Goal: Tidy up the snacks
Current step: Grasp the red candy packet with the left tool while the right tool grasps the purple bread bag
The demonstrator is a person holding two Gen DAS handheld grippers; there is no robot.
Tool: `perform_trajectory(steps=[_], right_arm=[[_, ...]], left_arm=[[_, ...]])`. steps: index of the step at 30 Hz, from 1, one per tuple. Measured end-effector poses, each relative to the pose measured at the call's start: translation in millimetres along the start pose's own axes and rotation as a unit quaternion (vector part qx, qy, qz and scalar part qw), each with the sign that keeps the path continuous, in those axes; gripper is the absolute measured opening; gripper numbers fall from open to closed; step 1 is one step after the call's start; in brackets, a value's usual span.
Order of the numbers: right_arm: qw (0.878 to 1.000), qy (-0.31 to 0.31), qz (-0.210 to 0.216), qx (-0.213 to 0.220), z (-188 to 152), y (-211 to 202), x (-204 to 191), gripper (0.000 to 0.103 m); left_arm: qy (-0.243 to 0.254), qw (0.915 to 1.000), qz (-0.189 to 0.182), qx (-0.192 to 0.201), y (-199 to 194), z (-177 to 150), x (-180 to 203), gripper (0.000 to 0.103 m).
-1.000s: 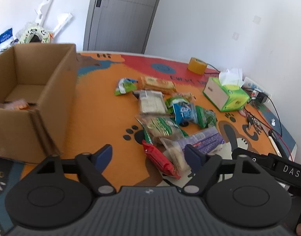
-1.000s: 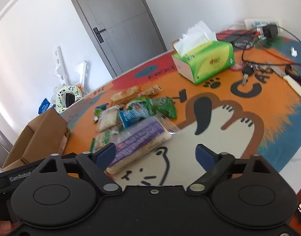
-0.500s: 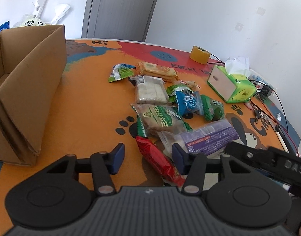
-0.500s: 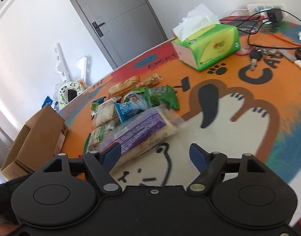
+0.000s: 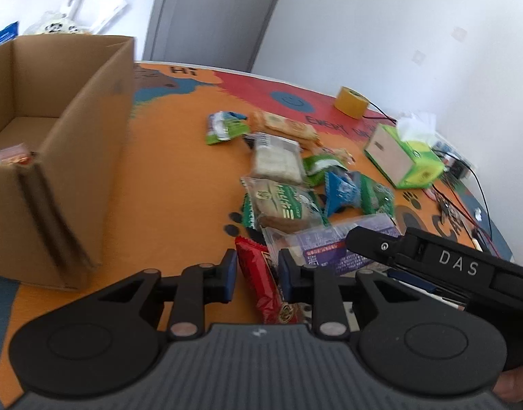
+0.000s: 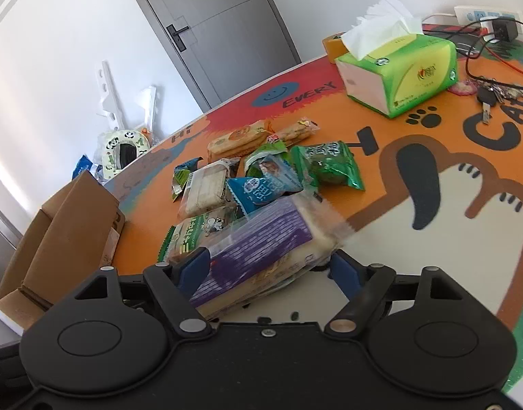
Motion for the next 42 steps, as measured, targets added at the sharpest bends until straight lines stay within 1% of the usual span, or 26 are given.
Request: perform_trajectory(steps=[2, 5, 7, 11, 13, 16, 20, 22, 25, 28, 29, 30, 33, 35, 37, 42], right_arm=[[1.000, -0.004, -0.005, 0.001, 2, 3, -5, 0.085], [1.000, -0.002, -0.013, 0.002, 4, 7, -9, 0.090], [1.000, 0.001, -0.019, 0.002, 5, 11, -10, 0.091], [0.999, -0.015, -0.037, 0.006, 5, 16, -15, 0.092], [0.999, -0.021, -0.040, 0.005, 4, 15, -15, 0.090], [0.999, -0.028, -0.045, 0.003, 4, 13, -13, 0.082], [0.998, -0.032, -0.046, -0.001, 2, 6, -8, 0.076], [0.998, -0.030, -0.048, -0.001, 0, 3, -6, 0.076], [0.998, -0.025, -0.054, 0.000, 0, -1, -2, 0.076], [0.998, -0.018, -0.061, 0.000, 1, -4, 3, 0.076], [0.998, -0.015, -0.064, -0.001, 2, -5, 3, 0.076], [0.998, -0.011, -0.064, 0.000, 2, -6, 3, 0.077], [0.998, -0.005, -0.058, 0.014, 6, -6, -5, 0.081], [0.998, -0.010, -0.062, 0.012, 7, 1, -13, 0.088], [0.997, -0.015, -0.069, 0.006, 6, 10, -20, 0.093], [0.996, -0.029, -0.082, 0.005, 7, 22, -27, 0.094]], left_arm=[[-0.005, 1.0000, 0.004, 0.003, -2, 1, -3, 0.025], [-0.009, 0.9999, 0.007, 0.005, -3, 3, -6, 0.025], [-0.009, 0.9999, 0.007, 0.008, -5, 3, -6, 0.025], [-0.013, 0.9998, 0.011, 0.009, -7, 4, -7, 0.025], [-0.016, 0.9997, 0.015, 0.009, -8, 4, -9, 0.025], [-0.017, 0.9995, 0.024, 0.011, -9, 5, -10, 0.025], [-0.015, 0.9996, 0.015, 0.017, -13, 5, -5, 0.026], [-0.008, 0.9998, 0.010, 0.016, -14, 4, -1, 0.027], [-0.002, 0.9999, 0.009, 0.008, -11, -2, 1, 0.027], [-0.002, 0.9999, 0.011, -0.010, -4, -7, 1, 0.027], [-0.003, 0.9999, 0.010, -0.010, -2, -8, 0, 0.027], [0.000, 0.9999, 0.011, -0.007, -2, -8, 0, 0.026], [-0.007, 1.0000, 0.004, -0.005, -1, -8, -3, 0.018], [-0.011, 0.9999, 0.002, -0.004, -2, -7, -5, 0.018], [-0.015, 0.9999, 0.005, -0.001, -2, -5, -8, 0.018], [-0.034, 0.9993, 0.013, 0.006, -3, -1, -19, 0.018]])
Point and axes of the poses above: each gripper's, at about its wrist camera, not at the fingertips, and y roughly the way its jaws point, x to its right, z to its top, the point moved 3 cm from there along y, roughly the way its jaws point, and after that the axes turned 5 degrees about -x, right-handed, at the moved point
